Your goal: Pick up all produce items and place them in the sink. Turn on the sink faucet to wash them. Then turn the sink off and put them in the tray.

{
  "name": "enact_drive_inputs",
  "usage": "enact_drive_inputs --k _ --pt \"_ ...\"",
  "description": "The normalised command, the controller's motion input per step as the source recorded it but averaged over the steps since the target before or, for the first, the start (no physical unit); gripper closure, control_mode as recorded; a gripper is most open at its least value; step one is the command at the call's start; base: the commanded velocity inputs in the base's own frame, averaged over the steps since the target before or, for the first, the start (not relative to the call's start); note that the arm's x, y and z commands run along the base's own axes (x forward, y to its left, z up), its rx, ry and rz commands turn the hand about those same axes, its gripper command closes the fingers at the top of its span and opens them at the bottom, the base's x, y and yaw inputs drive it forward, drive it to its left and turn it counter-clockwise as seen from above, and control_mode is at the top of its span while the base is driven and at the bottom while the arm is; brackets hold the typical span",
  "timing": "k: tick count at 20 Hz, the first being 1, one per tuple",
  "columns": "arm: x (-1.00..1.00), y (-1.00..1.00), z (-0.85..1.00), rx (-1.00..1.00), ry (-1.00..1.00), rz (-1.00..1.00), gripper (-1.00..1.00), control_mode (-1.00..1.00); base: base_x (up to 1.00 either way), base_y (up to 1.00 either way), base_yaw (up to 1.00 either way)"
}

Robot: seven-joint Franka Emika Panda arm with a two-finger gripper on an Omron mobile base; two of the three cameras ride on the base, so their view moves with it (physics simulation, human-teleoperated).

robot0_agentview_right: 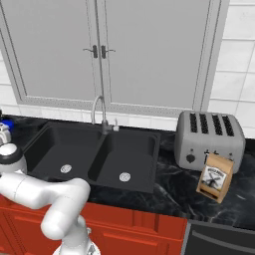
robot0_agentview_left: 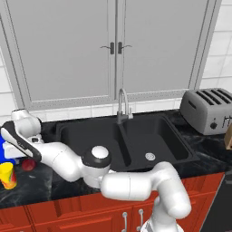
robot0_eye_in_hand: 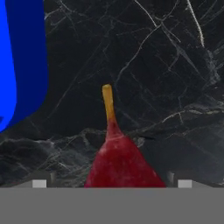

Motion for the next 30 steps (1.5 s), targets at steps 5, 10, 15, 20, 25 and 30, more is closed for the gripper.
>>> enact_drive_inputs --k 5,10,15,20,25,30 --pt "0.00 0.00 -0.28 -0.02 -0.06 0.02 -1.00 -1.00 0.00 0.00 0.00" --pt "-0.24 0.00 -0.03 0.00 -0.10 0.01 -1.00 -1.00 0.00 0.00 0.00" --pt "-0.37 -0.02 -0.02 0.00 -0.07 0.00 -1.00 -1.00 0.00 0.00 0.00" --pt "-0.18 0.00 -0.19 0.00 -0.02 0.01 1.00 -1.00 0.00 0.00 0.00" --pt "0.00 -0.07 -0.10 0.00 0.00 0.01 1.00 -1.00 0.00 0.00 0.00" --pt "-0.01 -0.36 0.02 0.00 -0.06 0.01 1.00 -1.00 0.00 0.00 0.00"
